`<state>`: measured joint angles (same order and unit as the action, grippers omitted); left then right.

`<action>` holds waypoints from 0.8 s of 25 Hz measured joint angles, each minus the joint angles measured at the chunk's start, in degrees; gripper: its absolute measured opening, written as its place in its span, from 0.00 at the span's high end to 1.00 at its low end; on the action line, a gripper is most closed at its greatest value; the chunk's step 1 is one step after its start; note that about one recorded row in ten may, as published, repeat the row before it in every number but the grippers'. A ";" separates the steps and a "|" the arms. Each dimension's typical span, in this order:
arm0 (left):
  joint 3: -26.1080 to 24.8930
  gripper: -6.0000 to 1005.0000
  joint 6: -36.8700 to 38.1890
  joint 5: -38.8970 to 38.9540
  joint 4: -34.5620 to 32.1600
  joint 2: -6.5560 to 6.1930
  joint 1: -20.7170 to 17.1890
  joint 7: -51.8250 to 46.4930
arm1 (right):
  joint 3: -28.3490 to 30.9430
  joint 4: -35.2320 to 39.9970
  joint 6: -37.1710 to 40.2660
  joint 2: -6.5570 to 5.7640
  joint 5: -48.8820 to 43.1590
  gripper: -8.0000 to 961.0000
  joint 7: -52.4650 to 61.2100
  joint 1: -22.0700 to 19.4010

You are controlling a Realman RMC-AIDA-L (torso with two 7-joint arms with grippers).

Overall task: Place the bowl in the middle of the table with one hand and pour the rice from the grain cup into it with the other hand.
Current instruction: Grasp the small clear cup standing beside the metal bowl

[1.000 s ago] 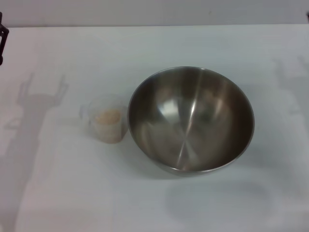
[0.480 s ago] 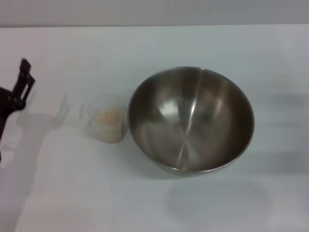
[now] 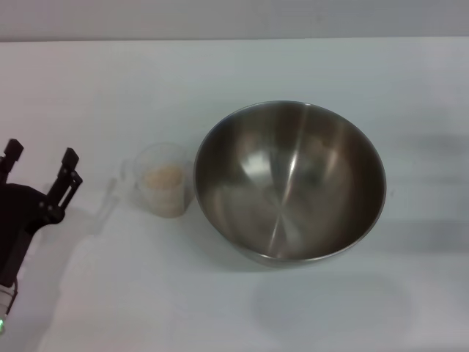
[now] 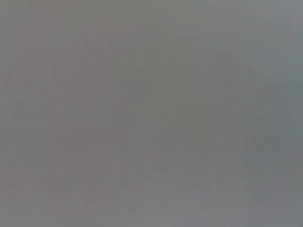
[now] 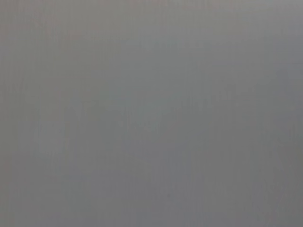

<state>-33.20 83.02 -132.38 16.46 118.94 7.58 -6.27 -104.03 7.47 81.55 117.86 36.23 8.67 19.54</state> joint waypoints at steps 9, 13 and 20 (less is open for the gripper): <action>0.79 0.19 -6.47 0.39 4.46 0.13 -1.98 0.61 | 0.45 -0.59 -0.56 -0.64 0.00 0.35 0.01 1.21; 0.92 0.19 -10.06 0.42 8.03 0.15 -3.12 5.28 | 0.53 -0.86 -0.56 -0.79 0.00 0.35 0.01 1.45; 1.40 0.19 -11.81 0.40 9.84 0.15 -4.03 7.66 | 0.53 -0.88 -0.61 -0.87 0.00 0.35 0.01 1.61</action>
<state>-31.81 71.21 -131.98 26.31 119.09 3.55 1.39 -103.50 6.59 80.94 117.00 36.23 8.68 21.15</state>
